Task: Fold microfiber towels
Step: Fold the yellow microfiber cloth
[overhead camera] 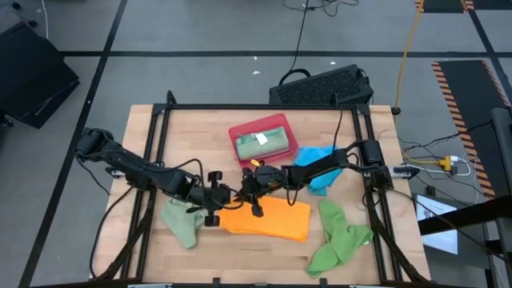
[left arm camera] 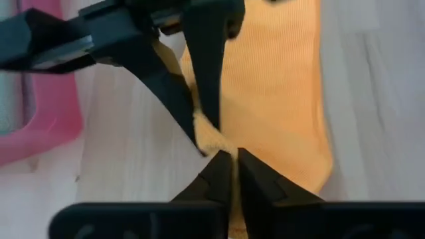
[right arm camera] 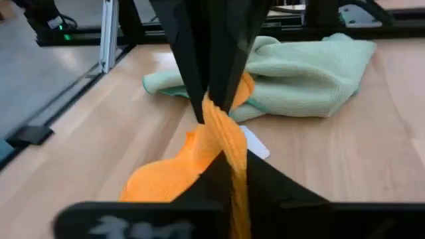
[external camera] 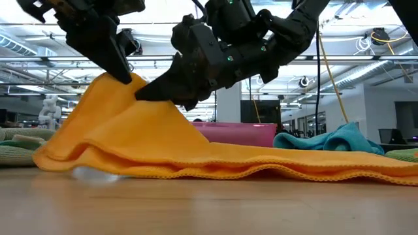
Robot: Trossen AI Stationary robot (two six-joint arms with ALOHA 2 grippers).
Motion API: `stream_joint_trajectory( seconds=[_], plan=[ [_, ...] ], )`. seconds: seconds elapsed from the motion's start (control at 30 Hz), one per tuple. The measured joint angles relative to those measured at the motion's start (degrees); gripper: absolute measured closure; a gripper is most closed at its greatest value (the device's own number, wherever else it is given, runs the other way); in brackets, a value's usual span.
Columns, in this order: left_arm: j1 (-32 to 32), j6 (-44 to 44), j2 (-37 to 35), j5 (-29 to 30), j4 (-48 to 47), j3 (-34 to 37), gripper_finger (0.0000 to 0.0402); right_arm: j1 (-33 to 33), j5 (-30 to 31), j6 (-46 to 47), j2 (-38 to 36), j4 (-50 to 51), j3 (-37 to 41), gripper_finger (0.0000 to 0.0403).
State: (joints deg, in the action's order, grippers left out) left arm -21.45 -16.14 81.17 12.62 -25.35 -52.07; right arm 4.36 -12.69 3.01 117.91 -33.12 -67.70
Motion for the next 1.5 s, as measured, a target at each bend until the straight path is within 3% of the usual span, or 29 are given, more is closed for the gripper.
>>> stream_joint_trajectory(
  seconds=[0.13, 0.43, 0.67, 0.8, 0.97, 1.2, 1.5],
  plan=[
    [-0.5, -8.8, 0.0, 3.1, -1.0, 0.0, 0.0336, 0.4, 6.4, -4.0, 0.0, 0.1, 0.0, 0.0391],
    [-10.8, -31.5, 0.2, 20.5, -14.0, 0.2, 0.0214, 0.8, 8.5, -9.4, -1.1, 5.0, 0.1, 0.04],
    [-18.4, -44.4, 0.2, 33.0, -8.7, 6.4, 0.016, 1.1, 11.5, -13.0, -3.6, 9.9, 0.1, 0.0401],
    [-18.8, -49.2, 0.2, 36.0, 2.0, 13.1, 0.0139, 1.1, 11.6, -14.2, -4.9, 11.0, 0.1, 0.0402],
    [-17.1, -46.6, 0.2, 34.3, 18.5, 20.9, 0.0122, 1.1, 15.7, -15.1, -6.1, 13.6, 0.1, 0.0402],
    [-13.0, -45.0, 0.2, 31.5, 21.9, 25.2, 0.0121, 1.3, 15.7, -17.3, -7.6, 16.9, 0.1, 0.0402],
    [-2.8, -31.5, 0.2, 14.0, 35.7, 30.9, 0.0121, 1.4, 15.7, -18.7, -8.4, 16.7, 0.1, 0.0403]
  ],
)
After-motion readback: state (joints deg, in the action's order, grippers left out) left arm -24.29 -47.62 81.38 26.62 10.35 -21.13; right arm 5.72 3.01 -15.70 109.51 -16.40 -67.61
